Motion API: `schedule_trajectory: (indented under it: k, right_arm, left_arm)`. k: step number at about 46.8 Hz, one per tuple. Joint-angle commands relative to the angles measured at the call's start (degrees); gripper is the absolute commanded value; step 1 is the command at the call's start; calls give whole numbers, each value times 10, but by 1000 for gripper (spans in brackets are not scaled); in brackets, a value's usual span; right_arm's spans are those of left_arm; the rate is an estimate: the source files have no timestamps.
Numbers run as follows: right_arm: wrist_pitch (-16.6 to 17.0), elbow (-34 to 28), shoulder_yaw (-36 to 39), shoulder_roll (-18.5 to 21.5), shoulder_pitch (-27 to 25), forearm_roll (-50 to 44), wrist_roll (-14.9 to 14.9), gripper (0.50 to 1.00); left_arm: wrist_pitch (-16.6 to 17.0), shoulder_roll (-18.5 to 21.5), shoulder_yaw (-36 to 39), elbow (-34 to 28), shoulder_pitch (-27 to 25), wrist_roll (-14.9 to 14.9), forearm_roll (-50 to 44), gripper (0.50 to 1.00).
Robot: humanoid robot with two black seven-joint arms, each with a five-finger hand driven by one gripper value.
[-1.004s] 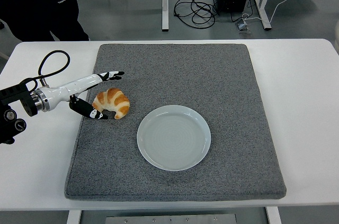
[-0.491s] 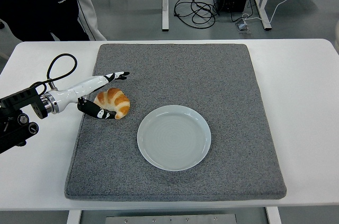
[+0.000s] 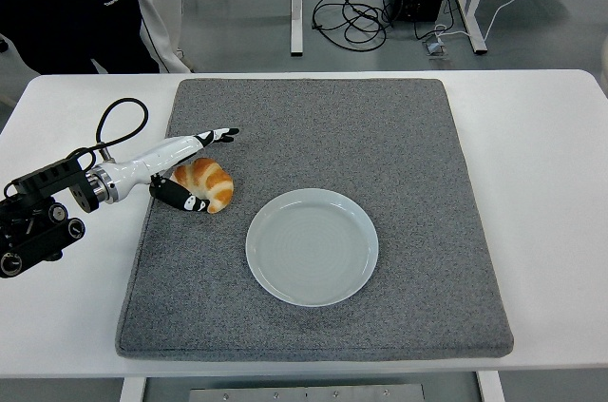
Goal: Place the bread on the plate
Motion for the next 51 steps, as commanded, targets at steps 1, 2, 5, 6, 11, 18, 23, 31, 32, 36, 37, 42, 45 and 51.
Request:
schedule_trajectory:
  k: [1,2,5,6,11,18,23,31,32,36,37,42,45,51]
  right_arm:
    - [0,-1,0,0,0,0,0,1000]
    - [0,-1,0,0,0,0,0,1000]
    - [-1,-2,0,0,0,0,0,1000]
    - [-1,-2,0,0,0,0,0,1000]
    - [-1,-2,0,0,1,0,0,1000]
    - [-1,-3,0,0,2,-1,0,1000]
    - [-1,-3,0,0,2,0,0,1000]
    - [-1,-3,0,0,2,0,0,1000]
    - [-1,-3,0,0,2,0,0,1000]
    - [-1,-3,0,0,2,0,0,1000]
    - [-1,-3,0,0,2,0,0,1000]
    - [-1,-3,0,0,2,0,0,1000]
    - [-1,-3,0,0,2,0,0,1000]
    - [-1,-3,0,0,2,0,0,1000]
  left_arm:
    - [0,-5,0,8,0,-1,0,957]
    - [0,-6,1,9,0,-2,0,957]
    - [0,-6,1,10,0,-6,-1,954]
    - [0,-6,1,10,0,-7,-1,948]
    - [0,-6,1,10,0,-7,0,916]
    - [0,-6,3,14,0,-12,-1,892]
    - [0,-5,3,17,0,-16,-1,871]
    - [-1,-5,3,16,-2,-20,-1,745]
    - [-1,-5,3,16,-2,-20,-1,728]
    - [-1,-5,3,16,-5,-20,-1,648]
    - [-1,-5,3,16,-6,-21,-1,621]
    - [-1,-2,3,16,-10,-27,-1,500]
    - [-2,-2,3,16,-13,-27,-2,500]
    - [-19,-1,3,14,-17,-32,-16,500]
